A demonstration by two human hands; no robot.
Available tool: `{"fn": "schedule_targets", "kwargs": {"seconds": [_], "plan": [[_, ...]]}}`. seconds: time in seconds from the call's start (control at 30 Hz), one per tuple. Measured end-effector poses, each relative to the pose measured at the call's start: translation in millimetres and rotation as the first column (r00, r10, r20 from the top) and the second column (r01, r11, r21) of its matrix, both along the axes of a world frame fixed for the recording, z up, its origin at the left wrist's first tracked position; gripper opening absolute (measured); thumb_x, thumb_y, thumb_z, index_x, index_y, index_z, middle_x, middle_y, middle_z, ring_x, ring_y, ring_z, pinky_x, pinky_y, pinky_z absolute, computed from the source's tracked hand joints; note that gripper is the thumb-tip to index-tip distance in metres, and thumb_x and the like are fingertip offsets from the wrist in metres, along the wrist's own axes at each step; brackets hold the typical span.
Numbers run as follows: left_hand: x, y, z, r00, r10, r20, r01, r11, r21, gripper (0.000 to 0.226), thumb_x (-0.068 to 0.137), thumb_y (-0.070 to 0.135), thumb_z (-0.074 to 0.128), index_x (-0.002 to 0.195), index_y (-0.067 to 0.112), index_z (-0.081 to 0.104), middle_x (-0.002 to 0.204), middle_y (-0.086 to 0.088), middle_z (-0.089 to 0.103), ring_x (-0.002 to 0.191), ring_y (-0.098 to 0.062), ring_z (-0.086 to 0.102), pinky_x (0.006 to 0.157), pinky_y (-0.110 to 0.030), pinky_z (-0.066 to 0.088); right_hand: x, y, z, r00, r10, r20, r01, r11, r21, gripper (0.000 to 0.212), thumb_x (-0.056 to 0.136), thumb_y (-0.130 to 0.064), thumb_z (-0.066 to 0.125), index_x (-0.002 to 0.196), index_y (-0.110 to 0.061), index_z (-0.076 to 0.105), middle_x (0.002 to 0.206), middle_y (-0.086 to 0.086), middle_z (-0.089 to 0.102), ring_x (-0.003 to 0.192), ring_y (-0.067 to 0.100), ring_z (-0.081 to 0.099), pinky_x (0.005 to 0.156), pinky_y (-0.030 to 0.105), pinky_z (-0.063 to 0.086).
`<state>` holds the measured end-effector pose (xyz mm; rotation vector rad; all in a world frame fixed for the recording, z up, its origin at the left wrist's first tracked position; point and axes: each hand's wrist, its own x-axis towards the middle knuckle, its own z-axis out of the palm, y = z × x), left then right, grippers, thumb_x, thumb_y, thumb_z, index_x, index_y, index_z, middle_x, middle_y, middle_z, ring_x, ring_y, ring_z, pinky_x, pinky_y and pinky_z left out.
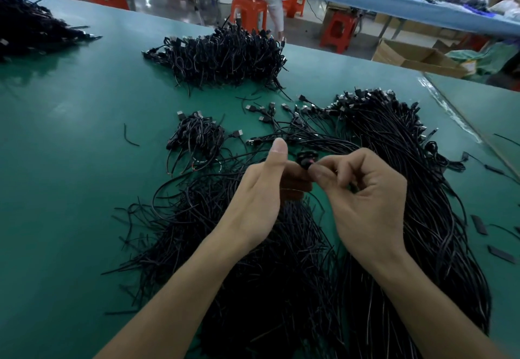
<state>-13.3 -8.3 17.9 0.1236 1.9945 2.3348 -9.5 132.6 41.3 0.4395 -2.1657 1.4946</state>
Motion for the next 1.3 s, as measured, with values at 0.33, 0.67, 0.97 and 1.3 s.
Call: {"fn": "schedule_targets", "kwargs": {"seconds": [0.33,0.67,0.97,1.3], "plan": [[-4,-6,-6,0.993,0.007,0.12,-0.021,0.993,0.114,0.036,0.067,0.046,0.082,0.076,0.012,0.08,0.088,-0.024,0.069,0.078,-0.026,0.057,0.078,-0.039,0.046,-7,8,-6,0.983,0.096,0.157,-0.117,0.984,0.132,0.042,0.082,0.01,0.073,0.065,-0.021,0.05,0.076,0.001,0.07,0.086,0.008,0.072,0.079,0.028,0.06],[-3,-20,1,0.978,-0.2,-0.066,0.182,0.96,-0.214,0.013,0.092,0.018,0.071,0.104,0.018,0.076,0.083,-0.012,0.071,0.068,-0.02,0.062,0.066,-0.029,0.053,-6,18,-8,0.897,0.198,0.395,-0.186,0.98,-0.068,0.033,0.083,0.004,0.074,0.071,-0.015,0.049,0.07,-0.001,0.064,0.069,0.003,0.064,0.063,0.017,0.051],[-8,-49,12,0.96,-0.269,-0.078,0.224,0.906,-0.359,0.027,0.077,0.033,0.075,0.103,0.023,0.076,0.092,-0.007,0.076,0.082,-0.023,0.07,0.075,-0.03,0.057,-14,14,0,0.595,0.477,0.647,-0.187,0.865,-0.466,0.037,0.067,-0.016,0.079,0.085,-0.016,0.047,0.071,0.008,0.071,0.053,0.015,0.061,0.044,0.021,0.046],[-64,-93,-25,0.838,0.543,-0.061,-0.528,0.776,-0.344,0.025,0.087,0.025,0.078,0.108,0.017,0.069,0.082,0.004,0.074,0.066,-0.008,0.07,0.064,-0.026,0.056,-65,59,-55,0.792,-0.243,0.56,-0.155,0.807,0.569,0.033,0.098,-0.01,0.056,0.13,-0.02,0.057,0.132,0.0,0.058,0.1,0.017,0.058,0.086,0.028,0.044]]}}
